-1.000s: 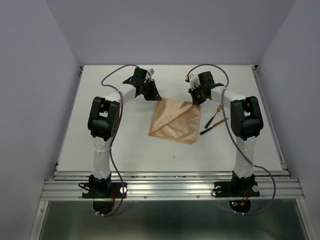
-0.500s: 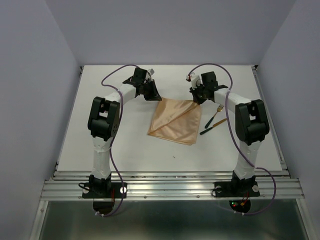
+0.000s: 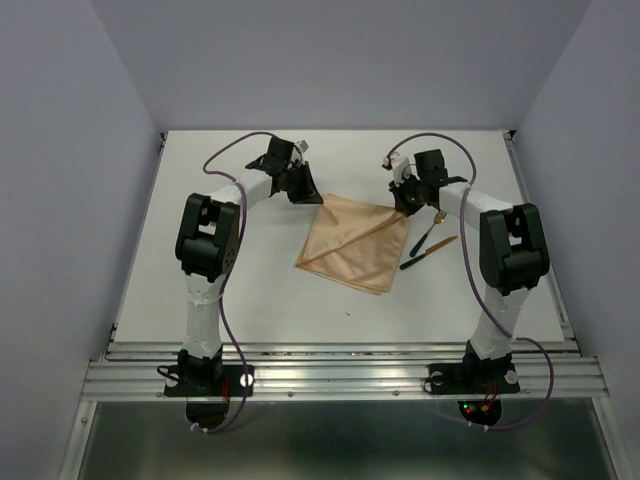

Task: Fold the napkin into a case and place the utensils inside
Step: Smooth out the upper triangle-folded napkin at the center of the board.

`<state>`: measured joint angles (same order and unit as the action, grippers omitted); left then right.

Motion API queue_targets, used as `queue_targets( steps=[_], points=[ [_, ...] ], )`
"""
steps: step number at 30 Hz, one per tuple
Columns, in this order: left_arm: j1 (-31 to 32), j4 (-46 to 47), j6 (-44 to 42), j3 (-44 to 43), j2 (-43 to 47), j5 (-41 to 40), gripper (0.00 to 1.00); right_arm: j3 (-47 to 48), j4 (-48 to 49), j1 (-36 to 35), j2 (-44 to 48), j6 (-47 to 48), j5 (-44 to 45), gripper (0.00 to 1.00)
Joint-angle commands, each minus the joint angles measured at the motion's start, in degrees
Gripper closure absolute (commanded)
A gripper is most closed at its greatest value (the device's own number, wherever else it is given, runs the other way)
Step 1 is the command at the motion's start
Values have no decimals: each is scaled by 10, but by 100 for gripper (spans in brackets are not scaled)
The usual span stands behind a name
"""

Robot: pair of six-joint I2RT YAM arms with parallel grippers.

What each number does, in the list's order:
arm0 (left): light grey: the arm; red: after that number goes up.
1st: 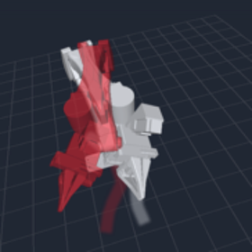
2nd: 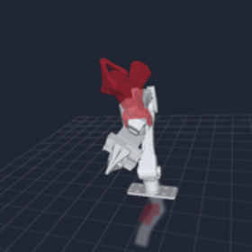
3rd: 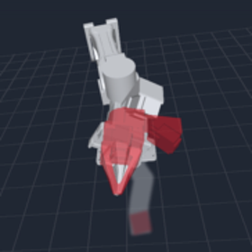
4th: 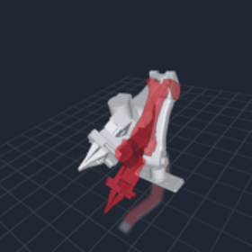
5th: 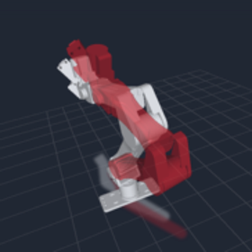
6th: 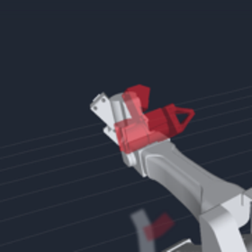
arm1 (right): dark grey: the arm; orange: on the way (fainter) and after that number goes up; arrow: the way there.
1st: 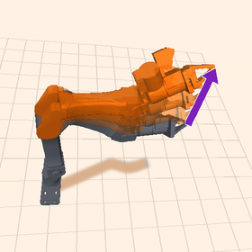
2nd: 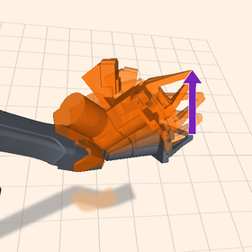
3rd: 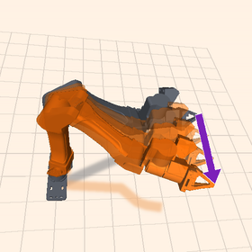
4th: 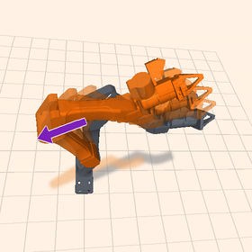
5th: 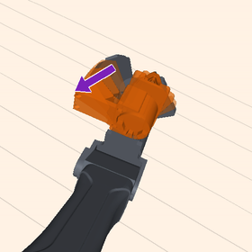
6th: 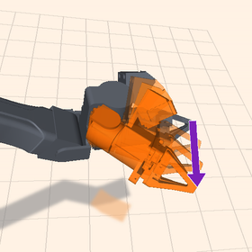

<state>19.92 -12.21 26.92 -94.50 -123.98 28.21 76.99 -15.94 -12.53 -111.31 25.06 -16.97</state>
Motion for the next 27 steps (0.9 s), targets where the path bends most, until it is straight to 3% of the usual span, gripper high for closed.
queue_targets(
  steps=[1, 27],
  points=[
    [4, 10, 0, 7, 47, 2, 100, -11, 15, 8, 35, 32, -32, 99],
    [21, 10, 4, -15, 33, 11, 100, -105, 44, 18, 99, 83, -62, 99]
  ],
)
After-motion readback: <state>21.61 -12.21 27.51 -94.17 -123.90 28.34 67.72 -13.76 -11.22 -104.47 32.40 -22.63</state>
